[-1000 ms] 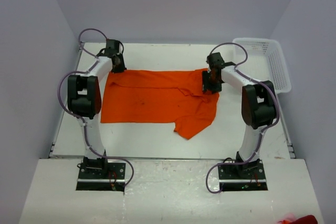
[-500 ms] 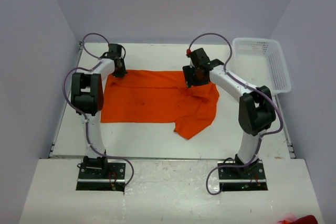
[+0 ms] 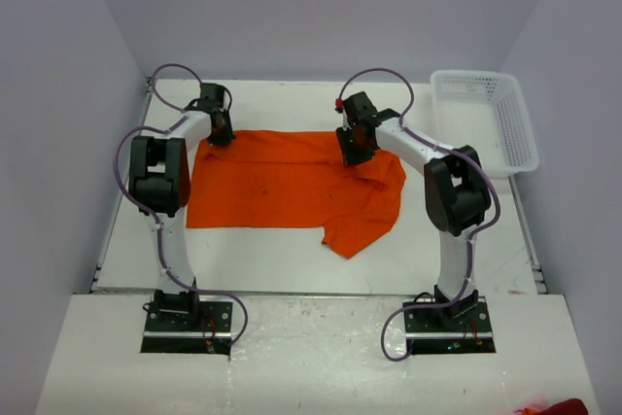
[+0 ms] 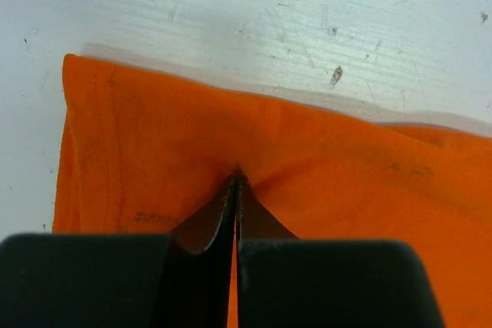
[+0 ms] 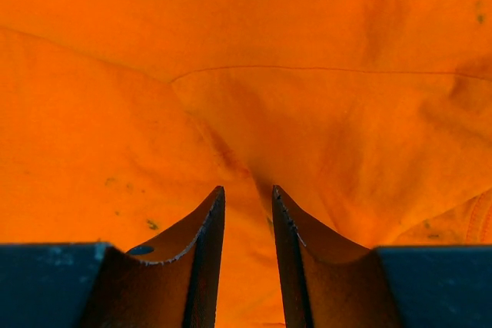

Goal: Fold and stack the t-shirts
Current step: Fold the flattened tshirt in 1/3 of the way

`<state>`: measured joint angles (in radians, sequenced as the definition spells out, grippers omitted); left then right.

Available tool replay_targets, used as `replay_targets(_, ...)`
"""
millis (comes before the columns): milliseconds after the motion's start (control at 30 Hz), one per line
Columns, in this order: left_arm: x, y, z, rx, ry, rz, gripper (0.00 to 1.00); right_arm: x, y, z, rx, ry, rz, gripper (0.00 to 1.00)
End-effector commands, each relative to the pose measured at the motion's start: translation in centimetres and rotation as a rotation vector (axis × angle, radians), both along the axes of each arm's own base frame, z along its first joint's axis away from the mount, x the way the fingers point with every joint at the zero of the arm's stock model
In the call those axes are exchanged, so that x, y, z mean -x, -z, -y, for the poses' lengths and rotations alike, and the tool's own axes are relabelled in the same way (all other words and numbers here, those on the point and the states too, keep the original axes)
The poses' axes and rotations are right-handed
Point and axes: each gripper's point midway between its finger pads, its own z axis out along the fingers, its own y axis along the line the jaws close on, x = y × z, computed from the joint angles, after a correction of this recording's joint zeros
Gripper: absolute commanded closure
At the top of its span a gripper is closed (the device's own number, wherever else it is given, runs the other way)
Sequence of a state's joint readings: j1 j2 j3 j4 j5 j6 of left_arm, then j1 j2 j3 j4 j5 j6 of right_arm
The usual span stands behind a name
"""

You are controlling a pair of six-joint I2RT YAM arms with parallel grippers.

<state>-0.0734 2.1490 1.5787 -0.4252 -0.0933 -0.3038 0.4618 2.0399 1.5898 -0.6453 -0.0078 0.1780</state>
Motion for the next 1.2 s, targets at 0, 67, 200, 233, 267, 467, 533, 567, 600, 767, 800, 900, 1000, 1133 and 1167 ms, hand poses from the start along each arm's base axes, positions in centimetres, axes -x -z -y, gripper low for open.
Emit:
replay_targets(0,-0.9,-2.4,0.5,0.026,0.013,0.067,1.0,-0.8,-2.3,-1.7,-0.054,-0.05,0.052,0.68)
replay_targets(67,-1.0,-2.1,0.6,0.03,0.014,0.067,1.0,-0.6,-2.3,-2.1,-0.055,-0.059,0.052,0.68)
replay_targets(200,-0.9,-1.5,0.6,0.03,0.018,0.055,1.0,-0.1,-1.8,-2.9,-0.057,-0.083,0.041,0.71)
replay_targets(233,-0.9,-1.4,0.6,0.029,0.018,0.055,1.0,0.0,-1.7,-3.0,-0.054,-0.087,0.037,0.71)
replay_targets(267,-0.9,-1.4,0.6,0.029,0.02,0.055,1.0,0.2,-1.0,-3.0,-0.043,-0.087,0.018,0.71)
replay_targets(467,-1.0,-1.8,0.7,0.03,0.025,0.063,1.0,0.0,0.1,-3.4,-0.034,-0.09,0.0,0.71)
replay_targets(533,-1.0,-2.1,0.7,0.029,0.024,0.068,1.0,-0.1,0.4,-3.1,-0.015,-0.086,-0.007,0.71)
replay_targets(567,-1.0,-2.3,0.8,0.034,0.03,0.071,1.0,-0.4,0.5,-3.2,-0.01,-0.084,-0.008,0.71)
replay_targets(600,-1.0,-2.4,0.8,0.035,0.03,0.074,1.0,-0.4,0.5,-3.3,-0.01,-0.085,-0.01,0.71)
replay_targets(767,-1.0,-2.8,1.0,0.043,0.041,0.084,1.0,-1.2,0.6,-3.0,0.009,-0.07,-0.009,0.71)
replay_targets(800,-1.0,-3.0,1.0,0.043,0.043,0.087,1.0,-1.2,0.7,-3.0,0.017,-0.069,-0.013,0.7)
replay_targets(900,-1.0,-2.9,1.1,0.046,0.051,0.091,1.0,-1.3,1.1,-2.4,0.05,-0.056,-0.017,0.69)
replay_targets(1000,-1.0,-2.9,1.1,0.043,0.057,0.092,1.0,-1.0,1.5,-1.8,0.074,-0.045,-0.032,0.69)
replay_targets(1133,-1.0,-2.8,1.0,0.046,0.06,0.092,1.0,-1.0,1.8,-0.8,0.107,-0.016,-0.036,0.69)
replay_targets(1167,-1.0,-2.8,1.1,0.048,0.061,0.092,1.0,-0.9,1.7,-0.8,0.103,-0.013,-0.038,0.7)
